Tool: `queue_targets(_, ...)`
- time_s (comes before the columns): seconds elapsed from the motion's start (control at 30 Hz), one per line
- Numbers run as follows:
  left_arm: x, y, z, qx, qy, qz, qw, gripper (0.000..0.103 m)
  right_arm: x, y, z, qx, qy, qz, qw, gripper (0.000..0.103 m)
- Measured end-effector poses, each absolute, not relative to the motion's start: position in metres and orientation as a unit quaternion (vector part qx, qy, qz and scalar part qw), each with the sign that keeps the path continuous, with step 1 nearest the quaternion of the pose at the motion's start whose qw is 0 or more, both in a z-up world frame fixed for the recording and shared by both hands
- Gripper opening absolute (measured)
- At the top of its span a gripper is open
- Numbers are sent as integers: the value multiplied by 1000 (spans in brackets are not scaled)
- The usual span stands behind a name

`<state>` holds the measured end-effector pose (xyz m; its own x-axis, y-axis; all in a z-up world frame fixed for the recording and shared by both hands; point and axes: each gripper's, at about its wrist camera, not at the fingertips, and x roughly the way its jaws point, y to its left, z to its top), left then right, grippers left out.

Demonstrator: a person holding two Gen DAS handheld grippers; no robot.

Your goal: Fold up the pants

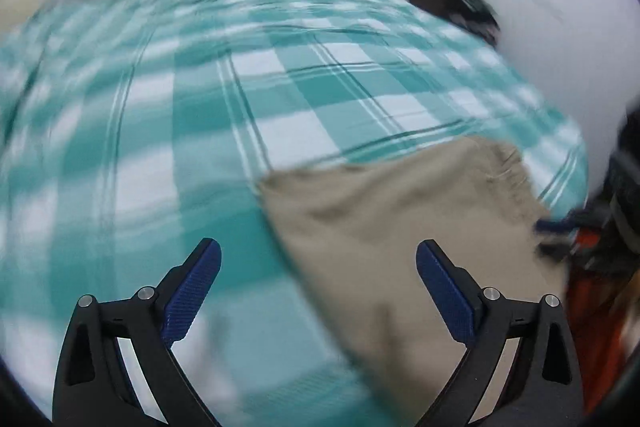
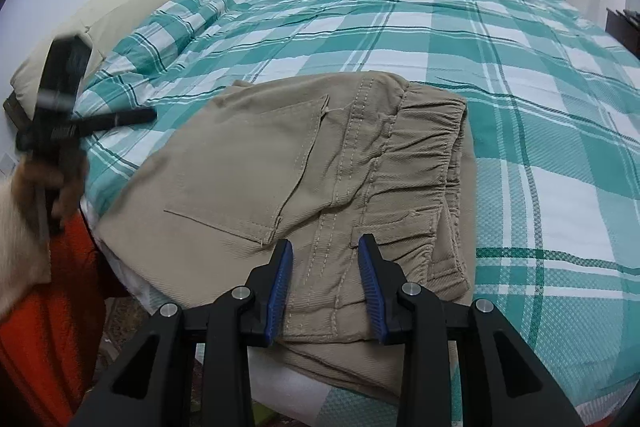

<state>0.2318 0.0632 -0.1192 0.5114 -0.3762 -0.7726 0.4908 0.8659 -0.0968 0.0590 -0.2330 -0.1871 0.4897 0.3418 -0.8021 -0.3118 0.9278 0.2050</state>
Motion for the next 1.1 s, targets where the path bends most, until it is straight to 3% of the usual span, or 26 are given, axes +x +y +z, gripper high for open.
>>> queue_targets(0.13,284,85,-143,112,416,-207,879,102,58,-227,-187,2,471,172,865,36)
queue_targets(0.23,309,111,-224,60,508,-148,847,102,59,-221,-186,-15,477,158,864,36)
queue_targets(0.3,301,122,-220,24,470,-167,867,102,60,-216,-185,-31,483,149,862,36)
queue_targets(1.1,310,112,-221,46,485,-157,859,103,76,-177,-187,-115,548,43,827,37)
